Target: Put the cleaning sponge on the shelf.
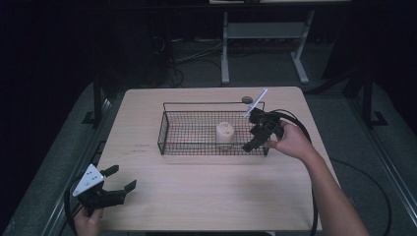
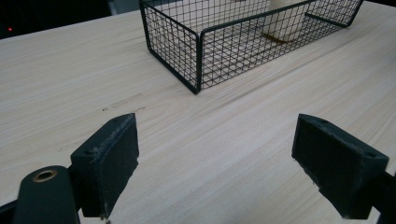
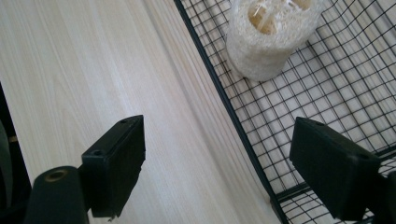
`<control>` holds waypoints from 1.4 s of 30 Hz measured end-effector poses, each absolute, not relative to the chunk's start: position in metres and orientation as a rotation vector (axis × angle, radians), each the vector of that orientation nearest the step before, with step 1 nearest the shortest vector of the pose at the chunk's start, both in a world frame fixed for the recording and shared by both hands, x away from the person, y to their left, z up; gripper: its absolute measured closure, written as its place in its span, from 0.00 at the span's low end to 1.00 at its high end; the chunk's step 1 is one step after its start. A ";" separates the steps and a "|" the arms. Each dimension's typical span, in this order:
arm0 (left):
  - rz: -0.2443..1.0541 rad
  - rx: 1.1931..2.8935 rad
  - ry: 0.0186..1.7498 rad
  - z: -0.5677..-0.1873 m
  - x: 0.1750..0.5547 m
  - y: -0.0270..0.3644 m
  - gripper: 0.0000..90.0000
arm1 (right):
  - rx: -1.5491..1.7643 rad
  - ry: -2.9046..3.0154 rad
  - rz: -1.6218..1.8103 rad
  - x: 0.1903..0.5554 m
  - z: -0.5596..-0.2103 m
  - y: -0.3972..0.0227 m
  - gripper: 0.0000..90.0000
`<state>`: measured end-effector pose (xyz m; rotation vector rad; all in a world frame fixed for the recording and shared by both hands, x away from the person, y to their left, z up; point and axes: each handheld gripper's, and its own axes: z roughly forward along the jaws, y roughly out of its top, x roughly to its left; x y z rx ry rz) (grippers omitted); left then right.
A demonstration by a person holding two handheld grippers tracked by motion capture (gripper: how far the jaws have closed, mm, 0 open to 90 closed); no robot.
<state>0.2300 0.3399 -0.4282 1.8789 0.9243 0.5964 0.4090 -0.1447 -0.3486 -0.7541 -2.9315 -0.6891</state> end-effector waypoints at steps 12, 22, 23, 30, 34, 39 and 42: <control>0.598 1.881 0.925 -0.428 0.230 0.339 0.15 | -0.755 -2.938 -0.657 0.400 -0.357 -0.153 0.20; 0.600 1.884 0.921 -0.428 0.230 0.339 0.16 | -0.759 -2.929 -0.656 0.392 -0.364 -0.160 0.20; 0.599 1.884 0.921 -0.428 0.230 0.339 0.15 | -0.763 -2.931 -0.655 0.390 -0.365 -0.160 0.20; 0.600 1.884 0.921 -0.428 0.230 0.339 0.15 | -0.764 -2.922 -0.669 0.383 -0.368 -0.165 0.20; 0.600 1.887 0.920 -0.428 0.230 0.338 0.15 | -0.765 -2.929 -0.659 0.380 -0.370 -0.167 0.20; 0.601 1.887 0.920 -0.428 0.230 0.338 0.15 | -0.771 -2.922 -0.670 0.374 -0.372 -0.171 0.20; 0.601 1.887 0.920 -0.428 0.230 0.339 0.16 | -0.766 -2.922 -0.675 0.371 -0.374 -0.172 0.20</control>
